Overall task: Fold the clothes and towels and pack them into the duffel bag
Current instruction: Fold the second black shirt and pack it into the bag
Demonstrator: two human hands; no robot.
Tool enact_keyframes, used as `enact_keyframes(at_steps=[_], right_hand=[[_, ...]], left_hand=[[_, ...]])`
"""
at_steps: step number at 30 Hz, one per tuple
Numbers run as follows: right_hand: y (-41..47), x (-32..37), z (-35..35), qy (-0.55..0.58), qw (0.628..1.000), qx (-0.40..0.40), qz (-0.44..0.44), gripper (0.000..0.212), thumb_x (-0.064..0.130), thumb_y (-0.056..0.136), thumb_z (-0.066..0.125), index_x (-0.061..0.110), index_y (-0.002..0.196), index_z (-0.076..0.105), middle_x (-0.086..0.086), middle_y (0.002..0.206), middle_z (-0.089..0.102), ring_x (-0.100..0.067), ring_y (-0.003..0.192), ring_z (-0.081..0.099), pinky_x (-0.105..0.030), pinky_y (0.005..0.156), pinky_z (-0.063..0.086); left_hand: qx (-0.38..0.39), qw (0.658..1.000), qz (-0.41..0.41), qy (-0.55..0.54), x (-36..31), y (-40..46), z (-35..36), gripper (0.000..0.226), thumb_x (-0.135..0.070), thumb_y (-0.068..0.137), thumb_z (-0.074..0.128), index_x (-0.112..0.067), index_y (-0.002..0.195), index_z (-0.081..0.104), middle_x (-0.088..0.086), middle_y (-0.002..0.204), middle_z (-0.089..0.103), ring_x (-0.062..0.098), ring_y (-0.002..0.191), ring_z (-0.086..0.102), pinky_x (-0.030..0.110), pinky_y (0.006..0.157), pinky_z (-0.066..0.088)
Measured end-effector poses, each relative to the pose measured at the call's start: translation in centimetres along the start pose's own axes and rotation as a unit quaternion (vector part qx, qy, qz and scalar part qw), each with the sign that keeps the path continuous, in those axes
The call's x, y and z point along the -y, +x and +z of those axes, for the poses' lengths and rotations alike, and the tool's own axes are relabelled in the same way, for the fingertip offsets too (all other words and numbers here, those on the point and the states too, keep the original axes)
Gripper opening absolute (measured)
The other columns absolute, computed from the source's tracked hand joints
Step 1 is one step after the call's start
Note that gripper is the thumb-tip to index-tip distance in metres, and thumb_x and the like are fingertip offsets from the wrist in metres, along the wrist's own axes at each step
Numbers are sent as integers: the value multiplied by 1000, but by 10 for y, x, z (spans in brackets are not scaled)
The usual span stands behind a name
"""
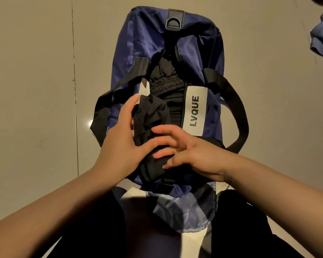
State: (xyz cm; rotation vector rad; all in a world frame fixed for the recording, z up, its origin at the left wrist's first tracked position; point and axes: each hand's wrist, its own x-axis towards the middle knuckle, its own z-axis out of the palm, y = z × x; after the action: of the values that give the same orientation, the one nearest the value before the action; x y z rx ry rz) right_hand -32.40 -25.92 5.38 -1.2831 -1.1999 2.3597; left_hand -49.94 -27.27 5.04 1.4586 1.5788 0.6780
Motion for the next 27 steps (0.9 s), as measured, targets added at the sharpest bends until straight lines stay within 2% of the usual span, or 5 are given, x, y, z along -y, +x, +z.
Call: enact_keyframes(at_steps=[4, 6, 10, 15, 27], right_hand=[[11, -2, -13, -97, 983, -155, -2, 38, -8, 91, 50, 22, 114, 49, -6, 122, 56, -15, 98, 61, -28, 81, 54], [10, -5, -37, -327, 924, -198, -16, 35, 4, 92, 54, 25, 119, 51, -2, 126, 54, -16, 102, 59, -35, 91, 51], [18, -17, -57, -654, 755, -47, 4, 53, 19, 90, 57, 27, 140, 41, 7, 146, 34, -21, 127, 43, -38, 98, 44], [24, -14, -50, -787, 617, -7, 30, 45, 24, 92, 52, 23, 136, 41, -4, 129, 42, -31, 107, 55, -34, 70, 41], [11, -17, -64, -788, 615, 23, 27, 35, 35, 95, 49, 23, 127, 44, 1, 121, 48, -25, 108, 54, -31, 71, 39]], left_hand=[[0, 996, 14, 88, 17, 6, -10, 89, -4, 79, 70, -43, 144, 23, -24, 89, 55, -5, 72, 58, 12, 63, 46], [-7, 997, -3, 79, 25, 8, -16, 82, -3, 80, 68, -39, 141, 28, -26, 89, 51, -4, 75, 58, 10, 66, 44], [-9, 999, -10, 33, 40, 10, -23, 72, -2, 80, 71, -38, 128, 31, -19, 94, 53, -10, 77, 60, 4, 61, 44], [-22, 999, -13, 23, 45, 12, -21, 68, -2, 80, 71, -36, 122, 30, -17, 92, 53, -12, 73, 60, 4, 59, 45], [-12, 999, -4, 47, 45, 12, -20, 67, -5, 82, 70, -21, 136, 34, -25, 91, 50, -19, 77, 56, 0, 61, 42]])
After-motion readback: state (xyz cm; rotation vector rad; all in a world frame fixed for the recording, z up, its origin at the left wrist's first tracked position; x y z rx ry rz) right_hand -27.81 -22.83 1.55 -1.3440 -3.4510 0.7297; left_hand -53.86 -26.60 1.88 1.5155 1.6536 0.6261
